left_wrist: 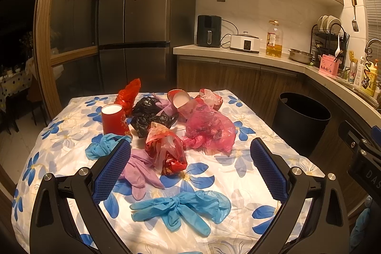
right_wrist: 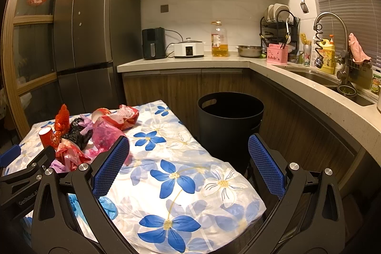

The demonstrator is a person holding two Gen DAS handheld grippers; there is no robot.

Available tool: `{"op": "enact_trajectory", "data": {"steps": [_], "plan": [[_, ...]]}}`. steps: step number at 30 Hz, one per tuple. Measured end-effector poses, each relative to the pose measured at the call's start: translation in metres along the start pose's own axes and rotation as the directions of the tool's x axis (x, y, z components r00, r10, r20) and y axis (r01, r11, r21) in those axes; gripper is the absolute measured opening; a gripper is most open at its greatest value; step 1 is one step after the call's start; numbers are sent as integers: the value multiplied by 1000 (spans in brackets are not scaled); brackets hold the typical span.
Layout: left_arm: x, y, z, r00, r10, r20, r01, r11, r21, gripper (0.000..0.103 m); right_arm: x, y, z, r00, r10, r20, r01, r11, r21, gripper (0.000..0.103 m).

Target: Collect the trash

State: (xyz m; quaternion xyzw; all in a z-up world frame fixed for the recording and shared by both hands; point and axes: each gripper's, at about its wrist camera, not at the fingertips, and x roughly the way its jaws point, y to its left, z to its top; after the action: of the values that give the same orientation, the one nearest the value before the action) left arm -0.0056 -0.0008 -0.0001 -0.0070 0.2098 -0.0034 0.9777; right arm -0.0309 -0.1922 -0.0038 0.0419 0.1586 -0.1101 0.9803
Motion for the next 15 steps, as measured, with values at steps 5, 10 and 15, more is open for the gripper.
{"op": "enact_trajectory", "data": {"steps": [5,10,15], "plan": [[0,0,0,1000,0,-1,0,1000,-1,97,0,0,0,1000,1,-1,-1,1000,0,99],[0,0,0,1000,-1,0,1,1000,-3,97,0,0,0,1000,-1,1,1,1000,0,99],[0,0,0,1000,-1,0,1,1000,-3,97,-1,0,0,1000,-1,1,1,1000,1,99]]}}
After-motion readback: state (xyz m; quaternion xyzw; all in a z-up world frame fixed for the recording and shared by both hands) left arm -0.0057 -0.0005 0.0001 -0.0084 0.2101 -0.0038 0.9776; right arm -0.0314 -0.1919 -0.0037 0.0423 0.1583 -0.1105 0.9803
